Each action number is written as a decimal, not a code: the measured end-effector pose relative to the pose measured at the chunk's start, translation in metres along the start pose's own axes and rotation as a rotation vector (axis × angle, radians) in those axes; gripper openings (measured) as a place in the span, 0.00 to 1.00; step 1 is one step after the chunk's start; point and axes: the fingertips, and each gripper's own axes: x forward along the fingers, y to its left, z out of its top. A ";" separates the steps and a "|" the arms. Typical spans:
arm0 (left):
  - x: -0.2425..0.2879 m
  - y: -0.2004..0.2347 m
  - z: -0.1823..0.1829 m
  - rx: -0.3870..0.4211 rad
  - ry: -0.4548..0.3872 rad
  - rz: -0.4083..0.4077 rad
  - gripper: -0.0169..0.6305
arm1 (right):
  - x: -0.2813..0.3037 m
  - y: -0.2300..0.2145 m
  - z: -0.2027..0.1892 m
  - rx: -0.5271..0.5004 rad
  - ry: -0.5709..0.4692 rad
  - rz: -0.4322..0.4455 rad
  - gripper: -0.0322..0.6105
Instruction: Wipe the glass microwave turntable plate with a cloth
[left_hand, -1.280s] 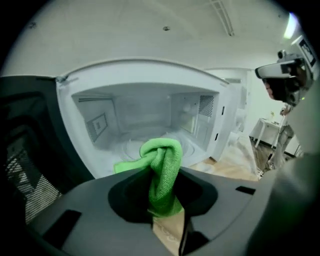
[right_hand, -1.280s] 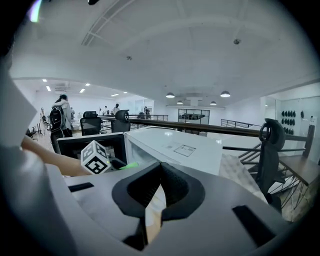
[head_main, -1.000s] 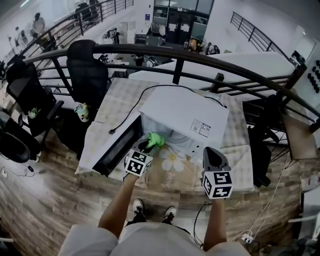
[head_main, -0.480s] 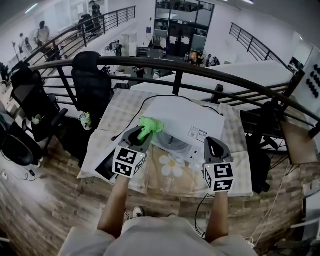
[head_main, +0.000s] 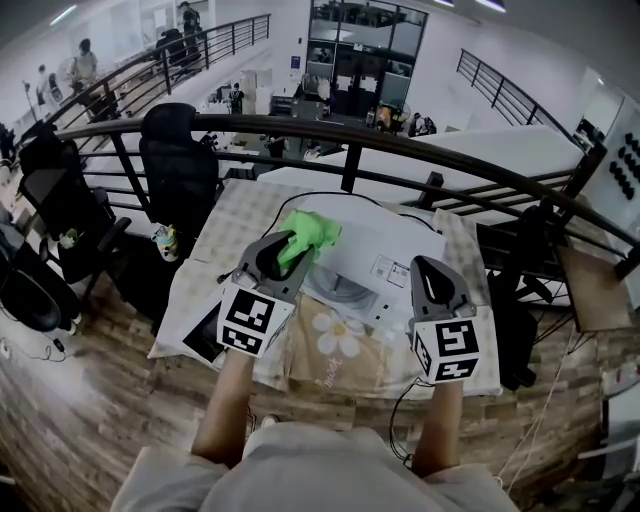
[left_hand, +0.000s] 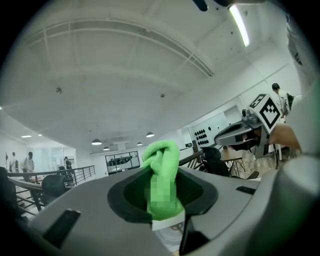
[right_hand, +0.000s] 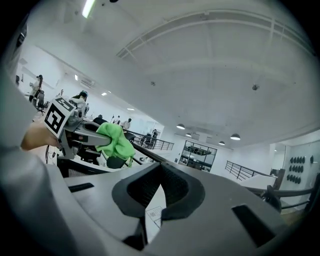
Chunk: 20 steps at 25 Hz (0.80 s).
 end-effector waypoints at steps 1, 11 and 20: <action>0.000 0.001 0.002 0.003 -0.004 0.001 0.23 | 0.001 -0.001 0.001 -0.004 -0.001 -0.001 0.07; 0.004 -0.003 0.004 0.003 -0.006 -0.015 0.23 | 0.003 -0.001 -0.003 -0.021 0.018 0.002 0.07; 0.000 -0.006 0.001 -0.003 0.007 -0.028 0.23 | 0.004 0.005 -0.008 -0.014 0.039 0.006 0.07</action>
